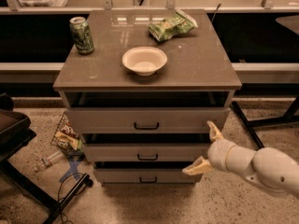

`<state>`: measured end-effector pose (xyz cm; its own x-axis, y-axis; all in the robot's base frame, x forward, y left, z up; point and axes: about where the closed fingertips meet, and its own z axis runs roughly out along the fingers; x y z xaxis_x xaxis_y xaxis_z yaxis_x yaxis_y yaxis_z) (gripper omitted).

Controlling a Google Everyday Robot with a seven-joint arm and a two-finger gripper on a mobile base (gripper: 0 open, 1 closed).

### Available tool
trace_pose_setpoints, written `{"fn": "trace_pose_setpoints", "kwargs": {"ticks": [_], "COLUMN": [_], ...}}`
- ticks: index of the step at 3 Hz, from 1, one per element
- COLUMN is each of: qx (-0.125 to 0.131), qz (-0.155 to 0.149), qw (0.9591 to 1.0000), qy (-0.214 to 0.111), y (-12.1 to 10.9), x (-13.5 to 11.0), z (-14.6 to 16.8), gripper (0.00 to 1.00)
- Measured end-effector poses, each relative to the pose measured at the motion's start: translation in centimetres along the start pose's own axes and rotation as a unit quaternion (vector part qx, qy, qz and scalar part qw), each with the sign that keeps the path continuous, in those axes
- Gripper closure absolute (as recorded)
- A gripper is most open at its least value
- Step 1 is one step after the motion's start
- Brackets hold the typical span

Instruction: Open bottom drawer

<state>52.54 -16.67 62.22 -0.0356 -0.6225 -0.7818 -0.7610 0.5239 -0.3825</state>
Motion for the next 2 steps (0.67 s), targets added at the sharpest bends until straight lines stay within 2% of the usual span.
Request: {"fn": "trace_pose_setpoints", "kwargs": {"ticks": [1,2], "qx": [-0.04,-0.075], "qz": [-0.013,-0.022], "qw": [0.9991,0.9969], "qy": [-0.006,0.002], "y": [4.0,6.8], "x": [8.4,13.3], "z": [4.1,6.2], "gripper": [0.0,0.0]}}
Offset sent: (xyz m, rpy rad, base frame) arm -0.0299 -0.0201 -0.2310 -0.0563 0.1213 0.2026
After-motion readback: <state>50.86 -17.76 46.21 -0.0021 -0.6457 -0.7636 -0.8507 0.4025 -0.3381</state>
